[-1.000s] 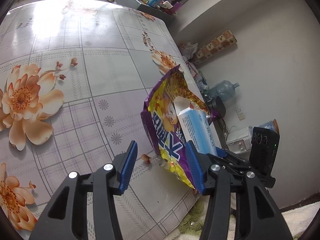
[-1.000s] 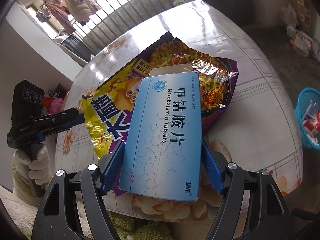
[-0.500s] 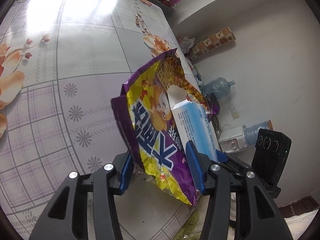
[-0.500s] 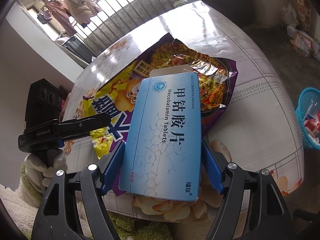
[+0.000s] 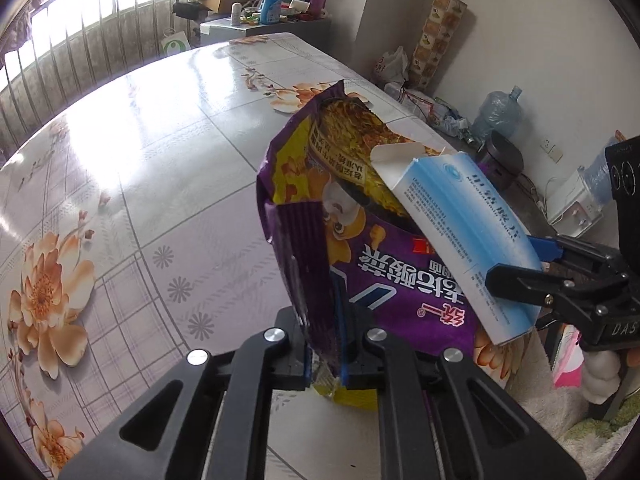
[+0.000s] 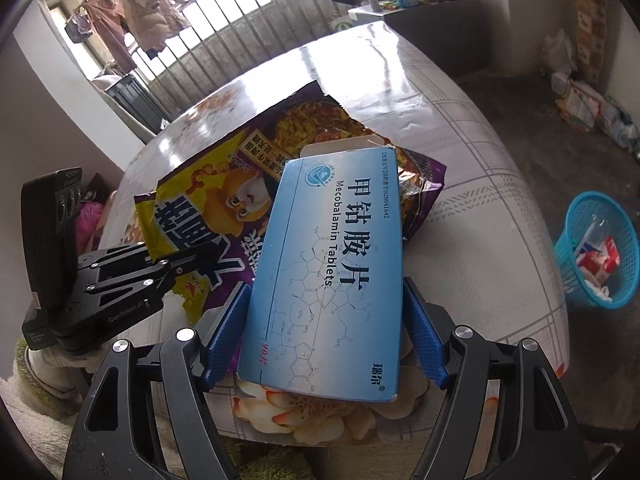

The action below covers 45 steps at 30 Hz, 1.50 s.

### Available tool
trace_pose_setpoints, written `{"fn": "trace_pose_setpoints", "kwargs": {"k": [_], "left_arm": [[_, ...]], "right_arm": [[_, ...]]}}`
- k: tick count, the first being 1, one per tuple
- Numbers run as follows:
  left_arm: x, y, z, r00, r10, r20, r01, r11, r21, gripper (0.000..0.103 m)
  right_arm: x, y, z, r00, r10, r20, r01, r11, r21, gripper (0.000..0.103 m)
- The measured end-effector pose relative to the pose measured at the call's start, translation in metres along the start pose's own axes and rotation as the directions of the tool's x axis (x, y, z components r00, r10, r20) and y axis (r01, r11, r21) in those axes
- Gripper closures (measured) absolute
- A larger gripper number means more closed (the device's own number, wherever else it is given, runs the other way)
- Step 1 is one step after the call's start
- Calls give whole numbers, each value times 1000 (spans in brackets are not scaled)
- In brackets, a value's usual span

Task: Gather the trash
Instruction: 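Grasp the purple noodle bag with the left tool while the right tool holds the box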

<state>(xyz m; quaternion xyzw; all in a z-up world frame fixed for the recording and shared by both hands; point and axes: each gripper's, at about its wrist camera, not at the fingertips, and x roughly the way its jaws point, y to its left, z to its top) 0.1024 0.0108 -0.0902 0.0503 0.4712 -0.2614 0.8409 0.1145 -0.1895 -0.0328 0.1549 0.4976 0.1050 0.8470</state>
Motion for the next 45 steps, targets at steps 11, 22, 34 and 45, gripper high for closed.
{"fn": "trace_pose_setpoints", "kwargs": {"k": [11,22,34,45], "left_arm": [[2,-13,-1,999,53,4,-53,997,59,94],[5,-32,-5,993,117,21,-119,984,136,94],[4,-37,-8,989,149,14,-149,977,155,94],[6,-43,-7,985,170,4,-168,970,176,94]], "right_arm": [[5,2,3,999,-24,-22,25,1000,15,30],[7,5,7,999,-49,-19,49,999,10,33],[4,-1,6,998,-55,-6,55,998,31,33],[7,2,8,997,-73,-7,73,997,29,32]]}}
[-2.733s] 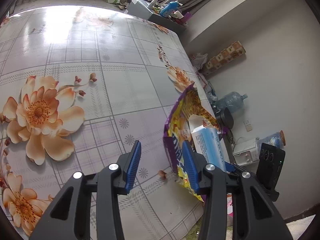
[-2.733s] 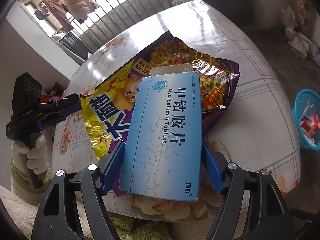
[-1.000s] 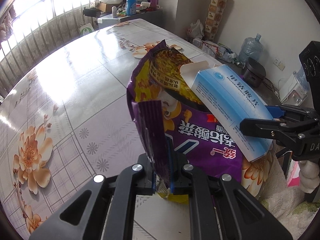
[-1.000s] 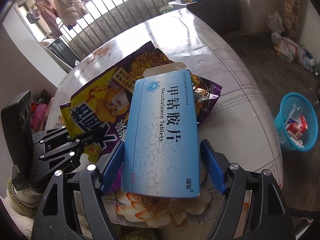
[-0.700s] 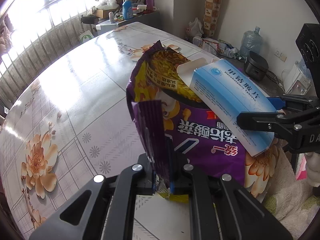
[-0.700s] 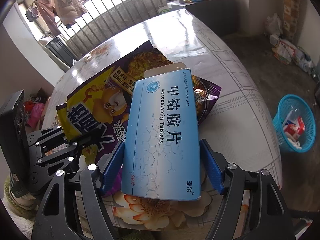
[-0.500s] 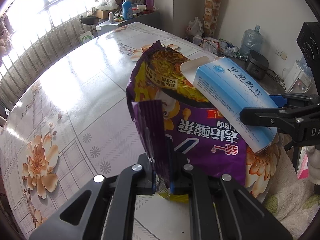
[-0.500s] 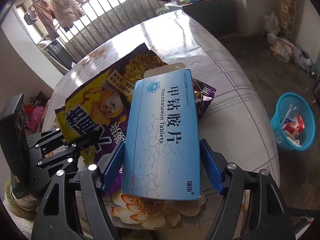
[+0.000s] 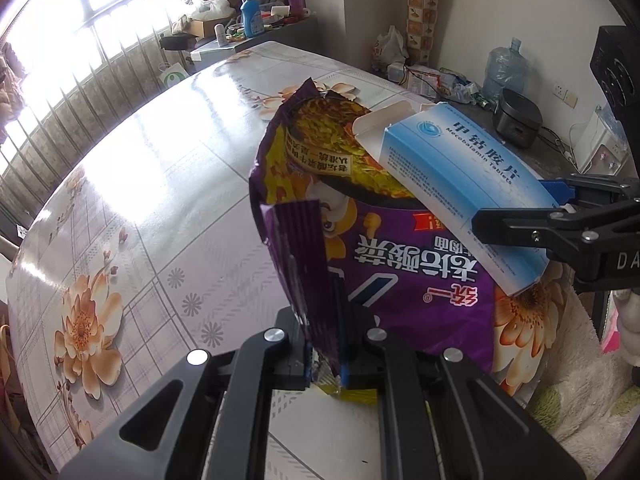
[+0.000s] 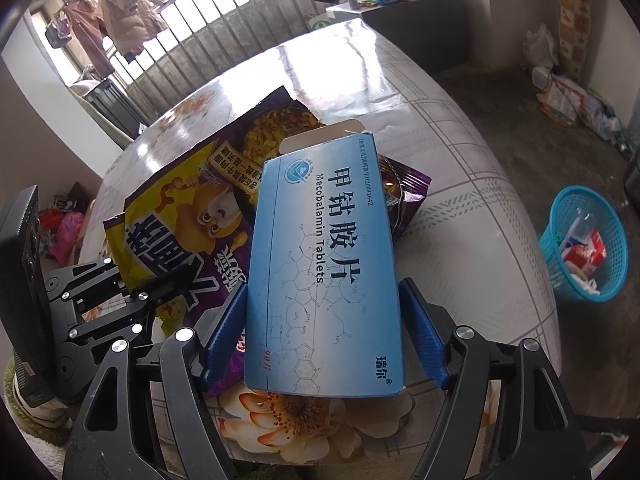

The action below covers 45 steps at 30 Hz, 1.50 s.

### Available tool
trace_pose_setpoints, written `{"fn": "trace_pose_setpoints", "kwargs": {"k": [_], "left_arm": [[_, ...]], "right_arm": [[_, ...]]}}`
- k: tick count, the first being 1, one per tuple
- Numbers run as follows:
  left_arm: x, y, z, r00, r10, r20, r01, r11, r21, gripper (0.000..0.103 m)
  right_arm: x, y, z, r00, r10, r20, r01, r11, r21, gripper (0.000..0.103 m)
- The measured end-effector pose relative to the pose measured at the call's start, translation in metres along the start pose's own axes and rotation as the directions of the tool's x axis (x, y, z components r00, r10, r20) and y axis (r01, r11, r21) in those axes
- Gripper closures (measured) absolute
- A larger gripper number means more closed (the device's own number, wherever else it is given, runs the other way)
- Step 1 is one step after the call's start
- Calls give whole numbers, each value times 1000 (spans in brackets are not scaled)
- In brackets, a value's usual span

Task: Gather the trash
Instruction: 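Grasp the purple noodle bag with the left tool while the right tool holds the box, then carry the noodle bag in the left tool and box in the right tool to the wastebasket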

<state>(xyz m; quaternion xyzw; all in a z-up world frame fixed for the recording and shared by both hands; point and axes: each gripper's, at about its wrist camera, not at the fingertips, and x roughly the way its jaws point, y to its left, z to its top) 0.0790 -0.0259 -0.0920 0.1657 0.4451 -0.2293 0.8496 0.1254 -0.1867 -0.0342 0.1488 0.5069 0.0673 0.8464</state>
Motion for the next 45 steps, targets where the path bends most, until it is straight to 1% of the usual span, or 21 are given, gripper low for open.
{"fn": "trace_pose_setpoints", "kwargs": {"k": [5,15,26,30,36,40,45], "left_arm": [[0,-1,-1,1000,1,-1,-1,1000,5,94],[1,-1,-1,1000,3,-2,-3,1000,5,94],[2,6,-7,1000,-7,7,7,1000,-11,94],[-5,13,-7,999,-18,33,19,999,-33,95],[-24,22,0,994,-51,98,58,996,-70,98],[-39,23,9,986,-88,140,101,991,-86,99],[-54,17,25,974,-122,192,139,988,-75,100]], "right_arm": [[1,2,1,1000,-9,4,9,1000,-3,33],[-5,-3,0,1000,7,24,-7,1000,16,34],[-17,-13,2,997,41,63,-45,998,54,35],[-23,-12,2,996,36,84,-41,998,57,35],[-30,-16,0,992,47,113,-54,997,63,35],[-35,-22,0,990,53,133,-63,995,73,35],[-40,-31,0,984,65,164,-82,992,98,35]]}}
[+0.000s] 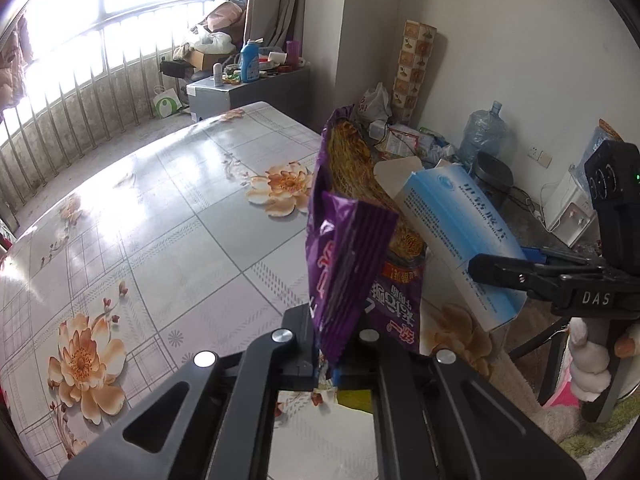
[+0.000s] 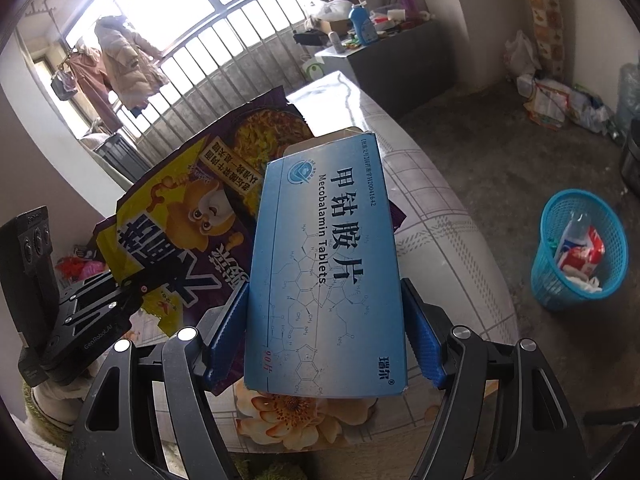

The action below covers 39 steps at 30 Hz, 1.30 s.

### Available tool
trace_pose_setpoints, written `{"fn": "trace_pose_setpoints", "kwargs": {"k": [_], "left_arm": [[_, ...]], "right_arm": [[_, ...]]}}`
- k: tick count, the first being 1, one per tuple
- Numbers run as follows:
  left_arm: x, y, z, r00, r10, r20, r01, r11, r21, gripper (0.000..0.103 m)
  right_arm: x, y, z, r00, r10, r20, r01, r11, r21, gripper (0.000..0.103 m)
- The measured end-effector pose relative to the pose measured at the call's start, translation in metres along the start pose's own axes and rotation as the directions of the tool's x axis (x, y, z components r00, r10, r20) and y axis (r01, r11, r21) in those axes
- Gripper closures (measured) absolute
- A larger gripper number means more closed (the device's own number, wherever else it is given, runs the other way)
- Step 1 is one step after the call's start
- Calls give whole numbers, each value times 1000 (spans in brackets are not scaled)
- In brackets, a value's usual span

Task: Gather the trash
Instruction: 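Carry the noodle bag in the left tool and box in the right tool to the wastebasket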

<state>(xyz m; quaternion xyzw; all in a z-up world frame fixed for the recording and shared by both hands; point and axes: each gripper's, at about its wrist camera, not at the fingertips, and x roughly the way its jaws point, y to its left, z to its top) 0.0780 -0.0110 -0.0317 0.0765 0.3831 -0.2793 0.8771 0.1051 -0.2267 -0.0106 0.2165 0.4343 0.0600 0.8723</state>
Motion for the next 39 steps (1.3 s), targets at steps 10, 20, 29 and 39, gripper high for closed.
{"fn": "trace_pose_setpoints", "kwargs": {"k": [10,20,29,39], "left_arm": [[-4,-34,40,997,-61,57,57,996,64,101],[16,-89,108,983,-157,95,135,969,205,101],[55,-156,157,958,-283,52,251,911,326,101],[133,-229,188,900,-417,-125,433,830,350,101]], "right_arm": [[-18,-23,6,998,12,61,-16,997,72,35],[-49,-62,16,986,-19,166,-11,984,175,35],[-86,-114,13,958,-130,256,40,944,329,35],[-109,-184,-2,930,-250,268,87,862,500,35]]}}
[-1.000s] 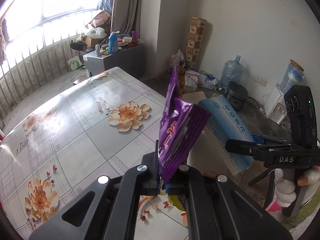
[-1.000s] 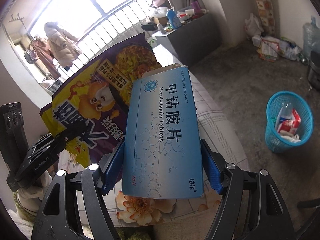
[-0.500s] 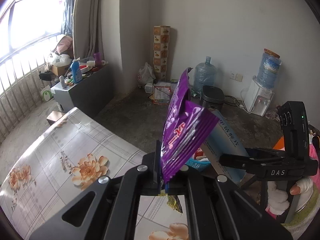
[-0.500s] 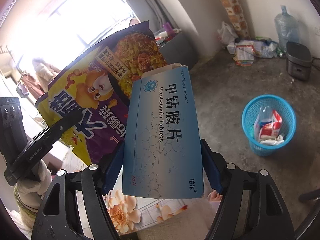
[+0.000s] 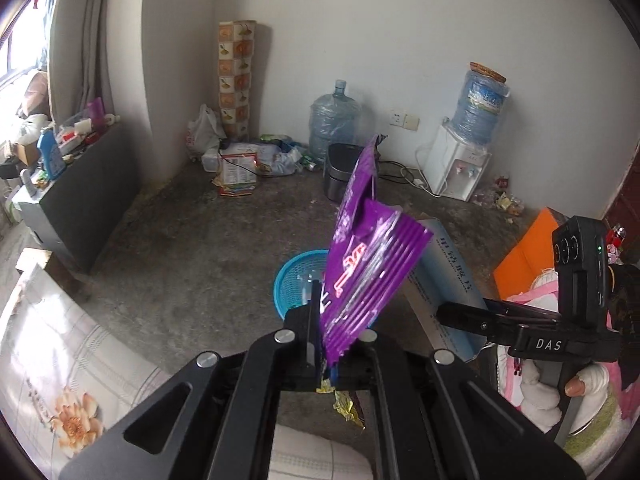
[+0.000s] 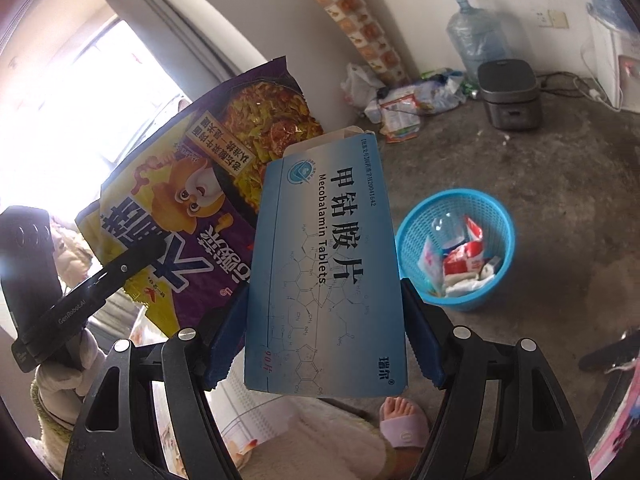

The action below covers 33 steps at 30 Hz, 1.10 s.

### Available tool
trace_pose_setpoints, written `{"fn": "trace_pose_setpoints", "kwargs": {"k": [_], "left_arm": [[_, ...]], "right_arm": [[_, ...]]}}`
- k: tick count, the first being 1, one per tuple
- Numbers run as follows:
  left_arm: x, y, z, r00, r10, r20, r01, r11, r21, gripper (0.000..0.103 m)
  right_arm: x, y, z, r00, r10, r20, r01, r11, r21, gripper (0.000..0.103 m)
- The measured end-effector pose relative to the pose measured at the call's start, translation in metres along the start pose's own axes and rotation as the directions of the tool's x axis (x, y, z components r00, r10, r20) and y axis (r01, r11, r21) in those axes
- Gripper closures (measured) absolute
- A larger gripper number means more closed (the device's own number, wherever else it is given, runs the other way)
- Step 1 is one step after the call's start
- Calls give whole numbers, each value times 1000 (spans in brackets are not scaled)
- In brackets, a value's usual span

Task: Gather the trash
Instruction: 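Carry the noodle bag in the left tool and box in the right tool to the wastebasket, then open both tools over the blue wastebasket to drop bag and box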

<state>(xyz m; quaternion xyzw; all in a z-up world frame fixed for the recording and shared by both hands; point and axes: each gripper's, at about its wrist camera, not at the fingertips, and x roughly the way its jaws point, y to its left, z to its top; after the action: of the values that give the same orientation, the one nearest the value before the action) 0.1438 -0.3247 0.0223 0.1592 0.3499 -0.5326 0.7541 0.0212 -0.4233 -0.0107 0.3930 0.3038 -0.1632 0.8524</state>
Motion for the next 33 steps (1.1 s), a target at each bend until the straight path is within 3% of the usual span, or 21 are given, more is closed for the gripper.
{"fn": "trace_pose_setpoints", "kwargs": {"k": [3,6,8,13,16,20,21,22,23,24,28,33], "left_arm": [[40,-2,16,996,-70,-61,69,998,-8,101],[89,0,27,980,-142,-140,138,990,-41,101],[128,7,32,960,-200,-195,184,978,-98,101],[227,28,27,883,-345,-319,262,925,-275,101],[282,38,21,849,-369,-378,245,909,-338,101],[337,58,7,832,-331,-446,160,912,-378,99],[349,62,3,822,-315,-474,130,915,-382,91],[360,65,-1,807,-304,-507,98,915,-392,73],[369,69,-5,794,-293,-532,68,913,-401,63],[372,73,-7,793,-284,-539,47,911,-410,51],[374,87,-8,809,-237,-537,-7,911,-412,39],[342,107,7,843,-119,-525,-98,925,-366,38]], "right_arm": [[-2,-22,8,999,-41,24,39,998,56,34],[-5,-45,12,996,-84,34,80,991,110,34],[-3,-59,15,993,-112,29,107,984,139,34],[15,-84,16,986,-167,-14,167,968,189,34],[29,-92,18,982,-186,-44,191,960,202,34],[51,-101,20,976,-202,-78,214,956,202,34],[58,-105,20,974,-207,-88,221,954,200,34],[66,-108,19,972,-210,-102,227,953,198,34],[77,-112,20,969,-215,-119,236,952,197,34],[88,-116,20,966,-220,-138,244,950,194,34],[130,-122,26,953,-238,-187,269,949,163,34],[189,-124,33,944,-250,-215,277,955,105,32]]}}
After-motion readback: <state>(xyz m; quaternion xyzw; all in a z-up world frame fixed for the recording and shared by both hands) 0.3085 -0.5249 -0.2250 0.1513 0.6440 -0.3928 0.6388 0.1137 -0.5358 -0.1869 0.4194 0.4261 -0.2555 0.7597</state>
